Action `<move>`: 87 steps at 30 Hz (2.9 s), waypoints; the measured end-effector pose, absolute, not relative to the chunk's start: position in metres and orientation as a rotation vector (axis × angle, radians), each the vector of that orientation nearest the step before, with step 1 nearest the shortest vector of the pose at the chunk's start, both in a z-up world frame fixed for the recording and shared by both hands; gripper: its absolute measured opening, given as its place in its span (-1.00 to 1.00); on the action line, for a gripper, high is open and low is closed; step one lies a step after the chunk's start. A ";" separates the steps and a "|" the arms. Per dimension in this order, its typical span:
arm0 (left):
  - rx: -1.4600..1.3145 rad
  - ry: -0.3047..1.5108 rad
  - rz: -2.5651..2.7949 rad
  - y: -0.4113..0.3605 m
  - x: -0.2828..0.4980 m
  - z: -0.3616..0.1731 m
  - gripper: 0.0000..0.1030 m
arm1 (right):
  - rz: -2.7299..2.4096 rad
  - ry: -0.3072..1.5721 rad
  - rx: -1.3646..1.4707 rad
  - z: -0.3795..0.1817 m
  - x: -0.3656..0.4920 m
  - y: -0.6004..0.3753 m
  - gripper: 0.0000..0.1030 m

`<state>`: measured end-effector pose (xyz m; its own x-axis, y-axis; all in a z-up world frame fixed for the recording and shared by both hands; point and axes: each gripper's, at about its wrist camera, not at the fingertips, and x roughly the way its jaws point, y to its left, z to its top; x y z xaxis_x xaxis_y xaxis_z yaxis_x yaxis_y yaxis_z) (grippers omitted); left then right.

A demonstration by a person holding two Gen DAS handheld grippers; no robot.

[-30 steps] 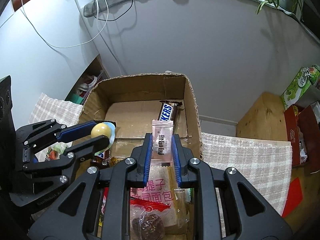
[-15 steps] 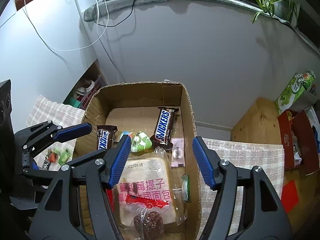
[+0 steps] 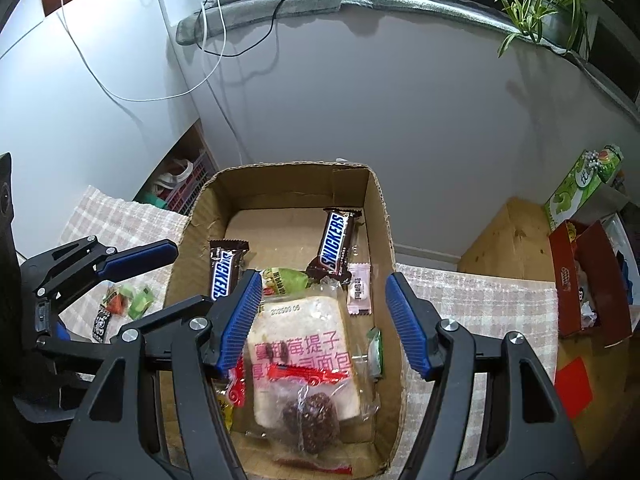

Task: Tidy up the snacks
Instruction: 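Move both open tools back to the black candy and orange-green pouch, then close the left tool on the black candy while the right tool grasps the orange-green pouch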

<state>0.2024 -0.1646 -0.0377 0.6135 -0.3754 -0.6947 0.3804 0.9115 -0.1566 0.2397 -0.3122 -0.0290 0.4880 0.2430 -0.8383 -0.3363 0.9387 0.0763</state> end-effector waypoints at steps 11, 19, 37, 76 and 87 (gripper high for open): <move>0.021 0.752 -0.425 -0.158 0.177 -0.020 -0.05 | 0.352 0.977 -0.114 -0.010 0.216 -0.305 0.30; 0.031 0.706 -0.422 -0.152 0.154 -0.002 -0.05 | 0.368 0.964 -0.133 0.001 0.192 -0.292 0.30; -0.011 0.630 -0.365 -0.084 0.089 0.005 -0.05 | 0.493 0.936 -0.161 0.006 0.138 -0.233 0.31; -0.095 0.872 -0.289 -0.002 0.086 -0.106 -0.18 | 0.667 1.300 0.037 -0.113 0.192 -0.089 -0.06; -0.088 0.896 -0.282 -0.009 0.091 -0.116 -0.18 | 0.635 1.323 -0.003 -0.129 0.198 -0.071 -0.11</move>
<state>0.0905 -0.0089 -0.1160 0.5905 -0.2785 -0.7574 0.2052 0.9595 -0.1929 0.1978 -0.0707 -0.1295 0.1035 0.4287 -0.8975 -0.4322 0.8321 0.3476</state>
